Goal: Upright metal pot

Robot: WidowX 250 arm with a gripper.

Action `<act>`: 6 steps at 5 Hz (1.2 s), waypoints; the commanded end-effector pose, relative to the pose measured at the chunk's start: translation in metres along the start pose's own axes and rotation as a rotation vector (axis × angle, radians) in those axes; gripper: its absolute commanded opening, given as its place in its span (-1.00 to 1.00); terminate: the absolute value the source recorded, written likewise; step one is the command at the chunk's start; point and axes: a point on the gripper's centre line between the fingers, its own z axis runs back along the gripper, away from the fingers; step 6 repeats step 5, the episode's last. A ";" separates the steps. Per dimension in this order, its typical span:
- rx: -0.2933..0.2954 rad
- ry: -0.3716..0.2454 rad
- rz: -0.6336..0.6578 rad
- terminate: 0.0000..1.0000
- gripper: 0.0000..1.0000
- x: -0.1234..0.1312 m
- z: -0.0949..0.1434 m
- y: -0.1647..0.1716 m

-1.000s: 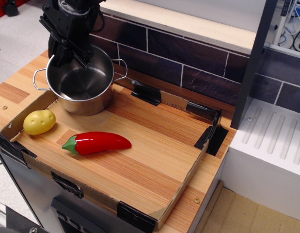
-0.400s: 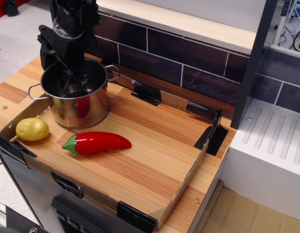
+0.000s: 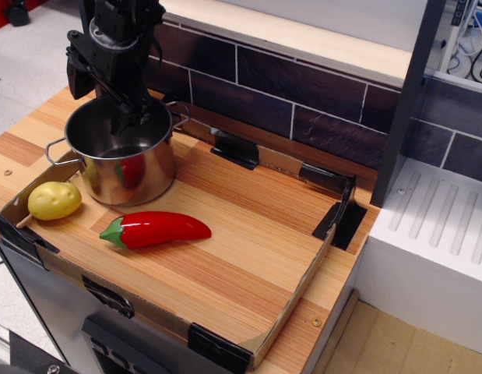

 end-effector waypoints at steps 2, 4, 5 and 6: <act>-0.129 -0.255 0.017 -1.00 1.00 0.013 0.128 0.040; -0.192 -0.286 -0.025 -1.00 1.00 0.013 0.154 0.041; -0.192 -0.286 -0.025 1.00 1.00 0.013 0.154 0.041; -0.192 -0.286 -0.025 1.00 1.00 0.013 0.154 0.041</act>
